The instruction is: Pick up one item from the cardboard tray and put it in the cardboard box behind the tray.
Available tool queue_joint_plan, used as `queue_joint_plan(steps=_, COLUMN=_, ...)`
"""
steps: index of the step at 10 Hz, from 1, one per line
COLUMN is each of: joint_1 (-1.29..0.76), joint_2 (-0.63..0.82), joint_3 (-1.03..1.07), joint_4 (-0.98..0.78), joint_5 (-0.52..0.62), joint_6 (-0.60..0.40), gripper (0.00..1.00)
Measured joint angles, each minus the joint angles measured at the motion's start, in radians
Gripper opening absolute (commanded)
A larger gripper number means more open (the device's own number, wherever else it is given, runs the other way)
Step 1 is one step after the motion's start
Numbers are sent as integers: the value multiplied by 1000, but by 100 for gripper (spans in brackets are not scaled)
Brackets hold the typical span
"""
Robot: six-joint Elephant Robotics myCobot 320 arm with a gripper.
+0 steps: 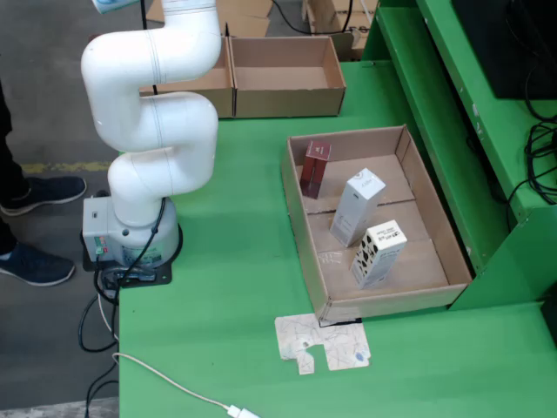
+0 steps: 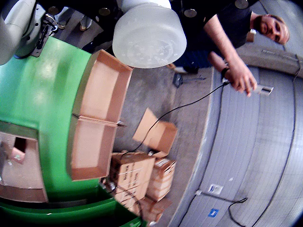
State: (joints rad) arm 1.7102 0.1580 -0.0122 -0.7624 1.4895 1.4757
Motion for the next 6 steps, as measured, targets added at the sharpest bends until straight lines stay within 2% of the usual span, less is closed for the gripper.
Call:
queue_joint_plan(steps=3, joint_1=-17, joint_2=0, joint_3=0, joint_4=40, joint_5=103, joint_6=-51, gripper=0)
queue_joint_plan(steps=6, joint_1=-58, joint_2=-3, joint_3=0, joint_4=60, joint_5=60, joint_6=-114, gripper=0)
